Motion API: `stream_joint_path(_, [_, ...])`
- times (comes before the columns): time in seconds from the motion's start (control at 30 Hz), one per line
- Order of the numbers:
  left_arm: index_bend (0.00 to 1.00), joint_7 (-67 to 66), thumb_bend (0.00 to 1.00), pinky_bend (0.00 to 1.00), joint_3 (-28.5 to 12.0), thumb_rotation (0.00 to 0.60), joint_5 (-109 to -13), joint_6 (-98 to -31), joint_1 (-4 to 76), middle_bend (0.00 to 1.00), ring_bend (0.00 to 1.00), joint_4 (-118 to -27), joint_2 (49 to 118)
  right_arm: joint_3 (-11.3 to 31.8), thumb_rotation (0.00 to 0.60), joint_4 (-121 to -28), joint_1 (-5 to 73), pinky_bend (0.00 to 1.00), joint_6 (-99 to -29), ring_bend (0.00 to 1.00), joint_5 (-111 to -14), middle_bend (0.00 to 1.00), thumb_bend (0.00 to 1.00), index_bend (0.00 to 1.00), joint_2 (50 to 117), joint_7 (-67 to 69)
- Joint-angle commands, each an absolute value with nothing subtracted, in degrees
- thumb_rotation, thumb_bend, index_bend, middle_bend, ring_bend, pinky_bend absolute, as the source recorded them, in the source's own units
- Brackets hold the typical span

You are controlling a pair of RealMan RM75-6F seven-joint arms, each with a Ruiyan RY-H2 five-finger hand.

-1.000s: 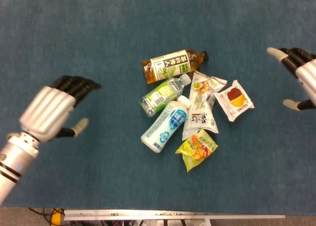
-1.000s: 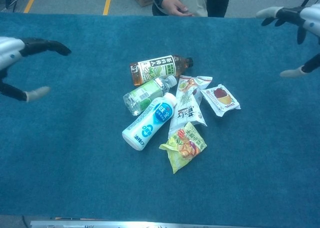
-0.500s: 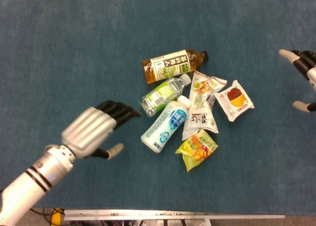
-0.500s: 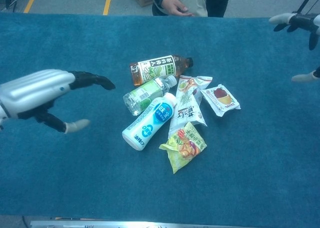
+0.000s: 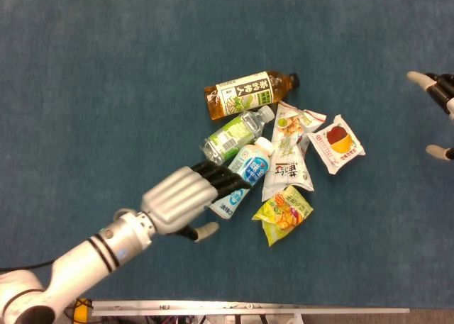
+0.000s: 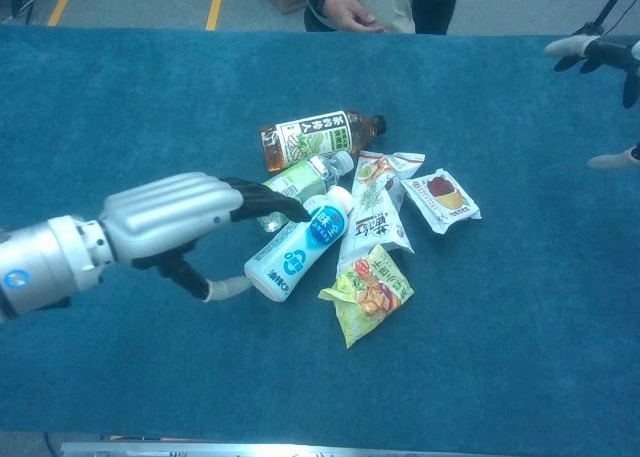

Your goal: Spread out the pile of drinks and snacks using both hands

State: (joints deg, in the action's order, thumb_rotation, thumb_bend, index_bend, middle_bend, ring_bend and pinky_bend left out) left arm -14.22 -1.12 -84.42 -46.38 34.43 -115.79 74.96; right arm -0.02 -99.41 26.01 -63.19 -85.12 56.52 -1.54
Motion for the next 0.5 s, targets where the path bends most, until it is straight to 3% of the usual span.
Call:
stream_joint_path(0.03, [0.05, -18.55, 0.35, 0.15, -1.90, 0.600, -80.24, -45.53, 36.04, 0.12, 0.12, -114.24, 78.55, -0.04, 0.600, -98.75, 25.86, 0.47, -62.89, 0.21, -85.30, 0.21, 0.00, 0.05, 56.63, -0.79])
stream_joint_path(0.27, [0.00, -25.99, 0.35, 0.15, -2.26, 0.600, -70.88, -46.78, 37.78, 0.00, 0.03, -112.48, 83.97, 0.02, 0.600, -97.15, 25.54, 0.47, -62.46, 0.21, -85.54, 0.21, 0.00, 0.05, 56.84, 0.93])
stream_joint_path(0.5, [0.00, -30.71, 0.35, 0.14, -2.31, 0.600, -63.49, -48.57, 39.89, 0.00, 0.00, -110.63, 88.68, 0.10, 0.600, -96.15, 25.36, 0.47, -61.85, 0.21, -85.49, 0.21, 0.00, 0.05, 57.27, 2.06])
